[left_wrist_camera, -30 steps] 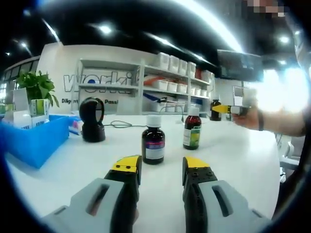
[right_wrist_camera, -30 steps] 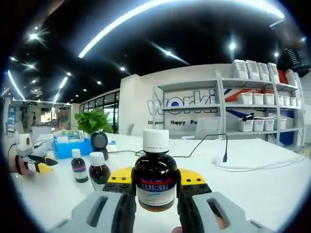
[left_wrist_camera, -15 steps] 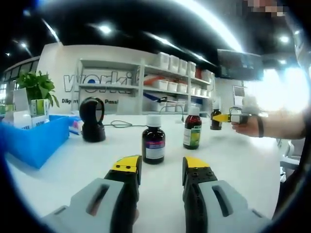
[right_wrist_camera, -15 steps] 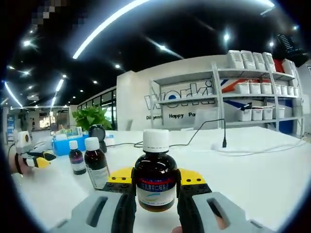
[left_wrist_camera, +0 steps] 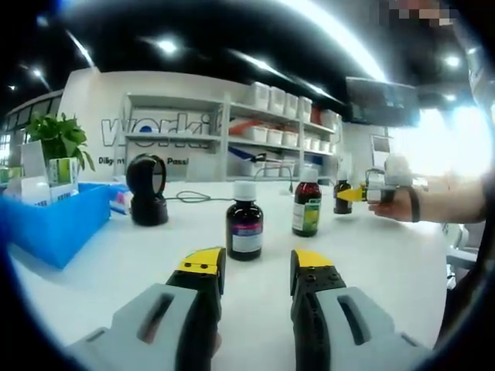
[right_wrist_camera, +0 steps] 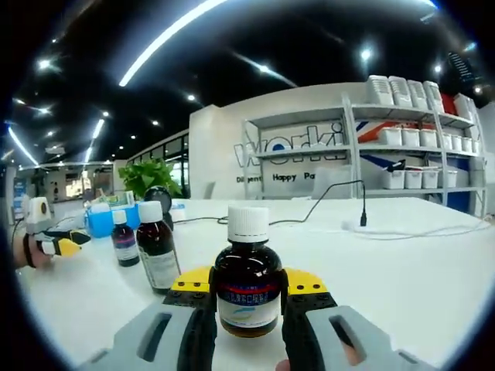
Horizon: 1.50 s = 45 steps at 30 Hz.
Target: Rotate the medicine bottle to make it face forward pick up the medicine bottle inspect the drug traceability code place the medicine on the table
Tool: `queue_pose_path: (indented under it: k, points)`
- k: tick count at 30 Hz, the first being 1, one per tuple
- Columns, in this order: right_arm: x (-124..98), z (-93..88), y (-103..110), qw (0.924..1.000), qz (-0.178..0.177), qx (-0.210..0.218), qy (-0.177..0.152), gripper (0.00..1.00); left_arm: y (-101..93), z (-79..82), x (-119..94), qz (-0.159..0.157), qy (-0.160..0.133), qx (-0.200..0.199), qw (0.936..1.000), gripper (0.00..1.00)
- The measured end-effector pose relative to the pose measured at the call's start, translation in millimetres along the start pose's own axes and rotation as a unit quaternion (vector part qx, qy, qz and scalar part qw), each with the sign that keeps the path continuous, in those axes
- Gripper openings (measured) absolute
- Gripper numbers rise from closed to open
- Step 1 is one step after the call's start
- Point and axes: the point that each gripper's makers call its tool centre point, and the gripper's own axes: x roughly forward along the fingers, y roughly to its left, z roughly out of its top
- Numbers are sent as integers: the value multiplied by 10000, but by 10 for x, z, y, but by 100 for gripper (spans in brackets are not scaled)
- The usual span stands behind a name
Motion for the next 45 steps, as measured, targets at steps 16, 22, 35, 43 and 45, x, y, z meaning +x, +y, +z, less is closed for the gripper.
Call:
queue_pose_path:
  k: [16, 22, 35, 43, 45]
  points:
    - [41, -135, 56, 9995, 42, -162, 274, 28, 3, -1, 0, 10, 0, 5, 10000, 25]
    - [13, -158, 65, 9992, 13, -228, 314, 28, 2, -3, 3, 11, 5, 10, 10000, 25]
    - [13, -176, 54, 9983, -392, -204, 380, 28, 1, -7, 5, 12, 12, 13, 10000, 25]
    - [8, -173, 72, 9981, -463, -196, 365, 28, -1, -4, 3, 6, 6, 14, 10000, 25]
    - [12, -175, 70, 9981, -445, -159, 397, 29, -1, -1, 2, 5, -1, 16, 10000, 25]
